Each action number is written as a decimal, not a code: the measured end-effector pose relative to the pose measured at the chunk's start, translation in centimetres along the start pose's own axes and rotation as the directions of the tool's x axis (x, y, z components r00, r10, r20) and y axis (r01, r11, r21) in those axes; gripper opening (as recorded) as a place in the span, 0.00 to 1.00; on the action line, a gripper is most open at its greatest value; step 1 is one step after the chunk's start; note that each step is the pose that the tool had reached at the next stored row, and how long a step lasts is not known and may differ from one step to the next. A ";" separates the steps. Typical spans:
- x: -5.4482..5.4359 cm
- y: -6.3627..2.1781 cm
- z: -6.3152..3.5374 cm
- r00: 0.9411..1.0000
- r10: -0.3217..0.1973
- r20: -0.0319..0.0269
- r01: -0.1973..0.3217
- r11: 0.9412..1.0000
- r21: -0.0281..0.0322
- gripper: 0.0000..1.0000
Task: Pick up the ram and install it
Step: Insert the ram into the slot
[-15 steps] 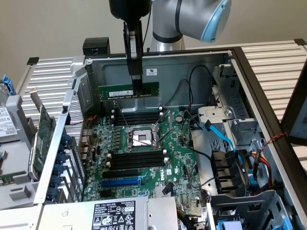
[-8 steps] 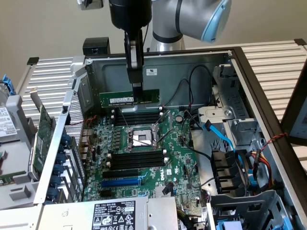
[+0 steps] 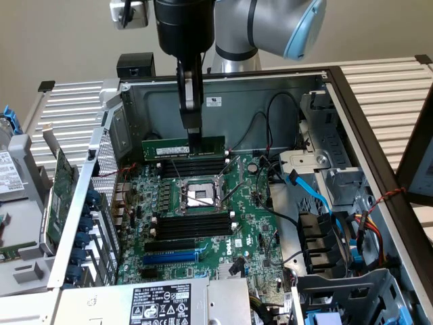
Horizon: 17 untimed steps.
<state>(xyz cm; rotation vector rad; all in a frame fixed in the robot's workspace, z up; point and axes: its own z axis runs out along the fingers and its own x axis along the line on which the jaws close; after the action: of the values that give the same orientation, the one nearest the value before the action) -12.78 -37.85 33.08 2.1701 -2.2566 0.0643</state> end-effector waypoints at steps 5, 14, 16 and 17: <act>0.0 -0.05 0.72 1.000 0.004 -0.003 -0.004 1.000 0.000 0.13; 0.4 -0.17 1.58 1.000 0.005 -0.007 -0.005 1.000 0.000 0.13; 0.5 -0.20 1.88 1.000 0.005 -0.007 -0.005 1.000 0.000 0.13; 0.5 -0.20 2.05 1.000 0.005 -0.005 -0.005 1.000 0.000 0.13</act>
<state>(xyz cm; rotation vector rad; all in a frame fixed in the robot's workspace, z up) -12.55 -38.42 31.06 2.1623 -2.2590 0.0695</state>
